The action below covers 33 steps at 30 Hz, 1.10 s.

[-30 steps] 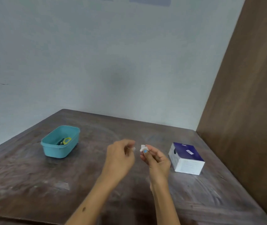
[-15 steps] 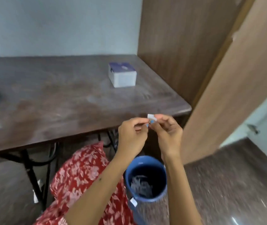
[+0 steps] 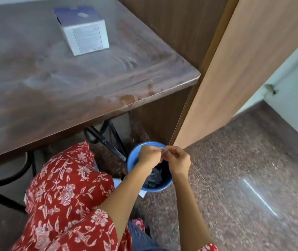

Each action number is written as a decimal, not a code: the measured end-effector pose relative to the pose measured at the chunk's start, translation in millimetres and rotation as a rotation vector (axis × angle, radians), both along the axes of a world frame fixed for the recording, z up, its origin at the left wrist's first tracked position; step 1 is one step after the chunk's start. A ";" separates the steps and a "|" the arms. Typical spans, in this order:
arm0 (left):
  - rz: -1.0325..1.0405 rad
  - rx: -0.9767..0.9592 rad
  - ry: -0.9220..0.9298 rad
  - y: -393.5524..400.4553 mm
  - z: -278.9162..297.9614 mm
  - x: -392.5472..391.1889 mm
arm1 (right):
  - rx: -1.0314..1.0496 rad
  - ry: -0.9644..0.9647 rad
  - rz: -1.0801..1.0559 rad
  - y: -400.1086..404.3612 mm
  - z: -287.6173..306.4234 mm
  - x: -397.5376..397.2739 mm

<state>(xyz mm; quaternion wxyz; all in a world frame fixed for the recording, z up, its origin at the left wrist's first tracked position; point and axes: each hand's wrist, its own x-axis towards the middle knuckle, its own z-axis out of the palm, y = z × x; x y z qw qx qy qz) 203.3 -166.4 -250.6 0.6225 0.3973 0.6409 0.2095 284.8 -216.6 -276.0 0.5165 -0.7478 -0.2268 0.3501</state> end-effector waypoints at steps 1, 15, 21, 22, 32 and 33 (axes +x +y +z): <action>0.041 -0.051 -0.029 2.5 -10.4 2.0 | -0.029 0.005 -0.010 1.9 -8.7 -0.5; 0.110 -0.290 0.055 8.1 -106.9 0.0 | -0.356 0.035 0.047 13.0 -97.1 -15.8; 0.057 -0.341 0.159 1.9 -122.7 0.2 | -0.437 -0.112 0.089 14.8 -121.5 -10.6; 0.043 -0.338 0.173 1.0 -125.9 -1.3 | -0.442 -0.122 0.078 15.6 -124.3 -10.7; 0.131 -0.347 0.222 3.7 -136.1 1.0 | -0.490 -0.308 0.156 33.9 -152.2 -11.3; 0.139 -0.355 0.223 3.6 -136.9 1.3 | -0.495 -0.339 0.177 34.6 -155.1 -11.0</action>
